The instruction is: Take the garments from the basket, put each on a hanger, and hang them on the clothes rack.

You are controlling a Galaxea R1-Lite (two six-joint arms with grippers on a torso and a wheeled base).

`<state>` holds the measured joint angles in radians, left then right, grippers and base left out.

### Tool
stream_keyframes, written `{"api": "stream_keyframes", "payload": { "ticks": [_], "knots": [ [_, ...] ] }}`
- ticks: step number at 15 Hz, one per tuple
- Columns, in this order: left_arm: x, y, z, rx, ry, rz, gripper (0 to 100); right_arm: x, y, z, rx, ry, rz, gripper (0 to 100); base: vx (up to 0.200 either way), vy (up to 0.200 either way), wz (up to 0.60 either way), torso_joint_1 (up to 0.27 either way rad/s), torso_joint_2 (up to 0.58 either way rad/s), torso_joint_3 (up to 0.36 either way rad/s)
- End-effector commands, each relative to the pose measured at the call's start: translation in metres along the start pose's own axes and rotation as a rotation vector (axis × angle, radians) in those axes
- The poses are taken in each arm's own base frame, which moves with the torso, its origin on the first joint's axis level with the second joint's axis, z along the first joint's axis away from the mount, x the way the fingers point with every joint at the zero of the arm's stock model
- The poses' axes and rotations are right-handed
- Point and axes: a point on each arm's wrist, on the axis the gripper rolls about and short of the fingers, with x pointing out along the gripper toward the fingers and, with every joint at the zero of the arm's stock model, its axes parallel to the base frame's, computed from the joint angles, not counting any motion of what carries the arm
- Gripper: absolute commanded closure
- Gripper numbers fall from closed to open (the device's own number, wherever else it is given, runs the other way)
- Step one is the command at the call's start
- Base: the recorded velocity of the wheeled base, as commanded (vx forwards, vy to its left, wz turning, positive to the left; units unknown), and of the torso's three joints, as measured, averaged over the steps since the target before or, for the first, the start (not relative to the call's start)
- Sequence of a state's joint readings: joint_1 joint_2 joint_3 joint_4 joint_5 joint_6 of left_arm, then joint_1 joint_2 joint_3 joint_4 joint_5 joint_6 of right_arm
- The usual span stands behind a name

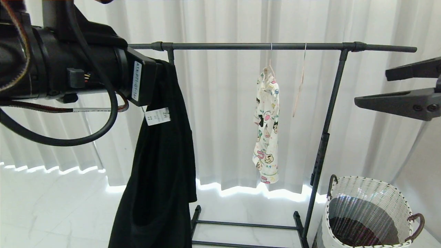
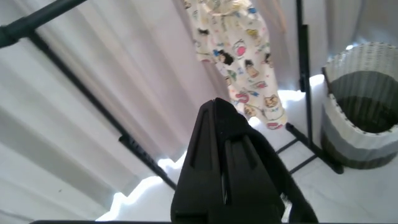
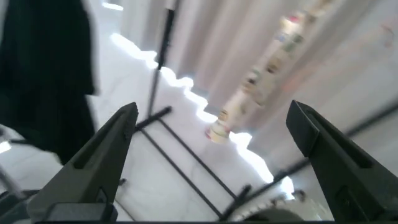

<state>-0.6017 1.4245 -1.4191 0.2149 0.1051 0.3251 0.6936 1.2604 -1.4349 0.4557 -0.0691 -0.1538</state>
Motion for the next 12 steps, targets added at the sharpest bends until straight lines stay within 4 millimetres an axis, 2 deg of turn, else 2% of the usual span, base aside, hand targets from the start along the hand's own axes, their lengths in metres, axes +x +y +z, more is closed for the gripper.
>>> {"api": "stream_keyframes", "payload": {
  "ticks": [1, 3, 6, 12],
  "knots": [
    [-0.011, 0.012, -0.008, -0.012, 0.013, 0.052, 100, -0.001, -0.017, -0.014, 0.018, 0.096, -0.223, 0, 0.0, 0.0, 0.0, 0.0, 0.0, 0.0],
    [-0.027, 0.01, -0.021, -0.014, 0.035, 0.059, 100, 0.001, -0.029, -0.037, -0.011, 0.277, -0.449, 0, 0.0, 0.0, 0.0, 0.0, 0.0, 0.0],
    [-0.044, 0.005, -0.042, -0.01, 0.088, 0.1, 100, 0.0, -0.036, -0.056, -0.043, 0.357, -0.528, 0, 0.0, 0.0, 0.0, 0.0, 0.0, 0.0],
    [-0.045, 0.032, -0.063, -0.043, 0.216, 0.342, 100, -0.013, -0.055, -0.081, -0.053, 0.367, -0.702, 0, 0.0, 0.0, 0.0, 0.0, 0.0, 0.0]
  ]
}}
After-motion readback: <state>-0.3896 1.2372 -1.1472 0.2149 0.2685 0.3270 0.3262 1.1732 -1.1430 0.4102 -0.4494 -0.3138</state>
